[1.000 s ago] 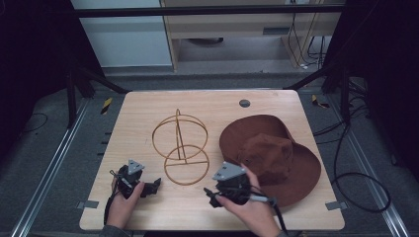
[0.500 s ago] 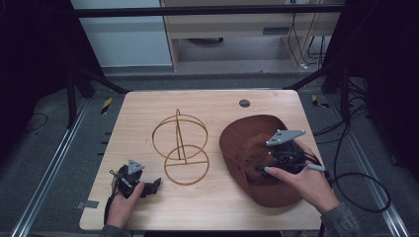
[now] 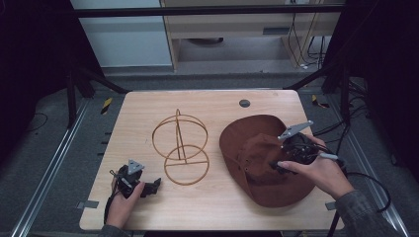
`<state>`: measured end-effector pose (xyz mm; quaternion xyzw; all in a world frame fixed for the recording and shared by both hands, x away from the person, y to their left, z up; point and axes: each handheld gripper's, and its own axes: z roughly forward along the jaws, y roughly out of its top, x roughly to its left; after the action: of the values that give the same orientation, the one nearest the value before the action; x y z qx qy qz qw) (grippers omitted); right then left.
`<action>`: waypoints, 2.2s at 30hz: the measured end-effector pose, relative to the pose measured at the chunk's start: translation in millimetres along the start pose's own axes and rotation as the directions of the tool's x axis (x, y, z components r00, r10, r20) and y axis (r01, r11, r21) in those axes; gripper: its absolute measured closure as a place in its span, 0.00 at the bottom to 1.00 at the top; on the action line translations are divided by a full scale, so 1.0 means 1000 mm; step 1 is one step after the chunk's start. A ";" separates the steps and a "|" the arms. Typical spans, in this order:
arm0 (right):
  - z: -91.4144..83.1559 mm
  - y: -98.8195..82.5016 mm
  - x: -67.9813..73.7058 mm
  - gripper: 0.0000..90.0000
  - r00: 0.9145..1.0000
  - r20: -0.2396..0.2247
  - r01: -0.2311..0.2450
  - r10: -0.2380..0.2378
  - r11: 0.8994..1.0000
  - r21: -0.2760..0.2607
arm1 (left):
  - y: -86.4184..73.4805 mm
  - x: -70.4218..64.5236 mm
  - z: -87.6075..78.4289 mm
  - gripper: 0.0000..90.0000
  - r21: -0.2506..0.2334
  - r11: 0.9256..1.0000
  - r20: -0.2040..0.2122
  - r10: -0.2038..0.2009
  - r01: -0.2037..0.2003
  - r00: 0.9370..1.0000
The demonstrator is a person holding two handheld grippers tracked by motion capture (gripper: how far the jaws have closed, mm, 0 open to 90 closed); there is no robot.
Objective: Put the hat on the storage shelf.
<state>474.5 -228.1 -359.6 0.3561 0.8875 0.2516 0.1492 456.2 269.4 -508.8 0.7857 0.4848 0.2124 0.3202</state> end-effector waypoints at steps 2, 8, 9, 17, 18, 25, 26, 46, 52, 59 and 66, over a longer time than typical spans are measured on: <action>-0.003 0.003 -0.002 0.17 1.000 -0.006 0.014 -0.014 1.000 0.013 | 0.000 0.000 0.000 0.00 0.000 1.000 0.001 0.000 0.000 1.000; -0.005 0.010 -0.007 0.17 0.999 -0.003 0.045 -0.045 0.997 0.058 | -0.001 -0.001 -0.001 0.00 -0.002 1.000 0.003 -0.003 0.003 1.000; -0.005 0.011 -0.007 0.16 0.999 -0.008 0.044 -0.044 0.997 0.056 | -0.001 -0.001 -0.001 0.00 -0.003 1.000 0.003 -0.003 0.003 1.000; 0.001 0.024 -0.014 0.20 0.997 -0.019 0.081 -0.080 0.994 0.079 | -0.001 0.000 -0.001 0.00 0.000 1.000 0.002 0.000 0.000 1.000; 0.002 0.026 -0.014 0.21 0.996 -0.025 0.087 -0.085 0.993 0.085 | -0.001 0.000 -0.001 0.00 0.001 1.000 0.002 0.002 -0.002 1.000; 0.010 0.039 -0.017 0.24 0.997 -0.034 0.076 -0.072 0.990 0.116 | -0.001 -0.002 -0.001 0.00 0.001 1.000 0.001 -0.001 0.001 1.000; 0.015 0.043 -0.018 0.25 0.997 -0.048 0.074 -0.069 0.990 0.116 | -0.001 -0.002 -0.001 0.00 0.001 1.000 0.001 -0.001 0.001 1.000; 0.048 0.043 -0.029 0.41 0.993 -0.082 0.105 -0.090 0.975 0.194 | -0.001 -0.001 -0.001 0.00 0.002 1.000 0.002 0.002 -0.002 1.000; 0.054 0.040 -0.032 0.40 0.993 -0.089 0.091 -0.075 0.975 0.202 | -0.001 -0.001 -0.001 0.00 0.001 1.000 0.002 0.002 -0.002 1.000; 0.057 0.038 -0.032 0.37 0.994 -0.088 0.082 -0.065 0.976 0.202 | -0.001 -0.001 -0.002 0.00 0.002 1.000 0.002 0.002 -0.002 1.000; 0.060 0.036 -0.030 0.42 0.994 -0.088 0.084 -0.067 0.974 0.211 | -0.001 -0.001 -0.001 0.00 0.001 1.000 0.002 0.002 -0.002 1.000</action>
<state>542.7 -206.8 -387.2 0.3258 0.9276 0.1627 0.0834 453.8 269.1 -508.7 0.7866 0.4840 0.2113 0.3200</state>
